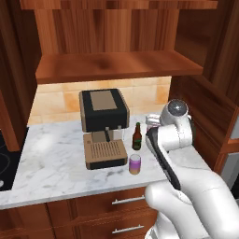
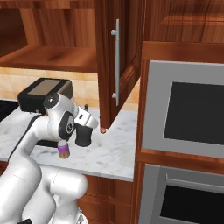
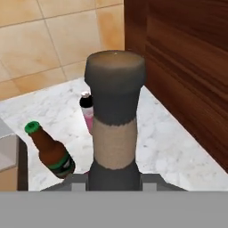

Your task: Sort all alcoholic drinks to one cabinet, and non-alcoholic drinks to the other.

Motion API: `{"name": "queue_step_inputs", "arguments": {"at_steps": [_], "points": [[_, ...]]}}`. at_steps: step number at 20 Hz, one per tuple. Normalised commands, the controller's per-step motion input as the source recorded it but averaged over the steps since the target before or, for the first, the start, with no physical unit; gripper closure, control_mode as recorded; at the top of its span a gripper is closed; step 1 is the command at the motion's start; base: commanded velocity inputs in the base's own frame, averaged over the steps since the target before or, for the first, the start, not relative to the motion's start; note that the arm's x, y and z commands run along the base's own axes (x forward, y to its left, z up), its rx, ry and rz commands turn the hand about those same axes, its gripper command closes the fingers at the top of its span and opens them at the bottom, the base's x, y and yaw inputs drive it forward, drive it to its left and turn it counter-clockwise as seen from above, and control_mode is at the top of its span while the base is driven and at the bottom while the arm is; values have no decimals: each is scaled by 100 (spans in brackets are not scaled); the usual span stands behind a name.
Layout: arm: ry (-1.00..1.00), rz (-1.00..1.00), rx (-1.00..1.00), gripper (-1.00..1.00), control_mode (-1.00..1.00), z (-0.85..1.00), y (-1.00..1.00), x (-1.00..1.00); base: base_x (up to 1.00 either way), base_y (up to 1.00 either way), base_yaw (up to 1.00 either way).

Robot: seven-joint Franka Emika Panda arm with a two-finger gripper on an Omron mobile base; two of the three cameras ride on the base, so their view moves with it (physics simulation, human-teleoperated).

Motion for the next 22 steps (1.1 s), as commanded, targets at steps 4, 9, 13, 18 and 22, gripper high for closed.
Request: {"name": "queue_step_inputs", "arguments": {"at_steps": [4, 9, 13, 18, 22], "points": [[0, 10, 3, 100, -100, 100, 0, -46, 0, 0, 0], [-8, 9, 0, 100, -100, 100, 0, -51, 0, 0, 0], [-17, 9, 0, 100, -100, 100, 0, -48, 0, 0, 0], [-25, 10, 0, 100, -100, 100, 2, -36, 0, 0, 0], [-28, 7, -2, 100, -100, 100, 8, -20, 0, 0, 0]]}}
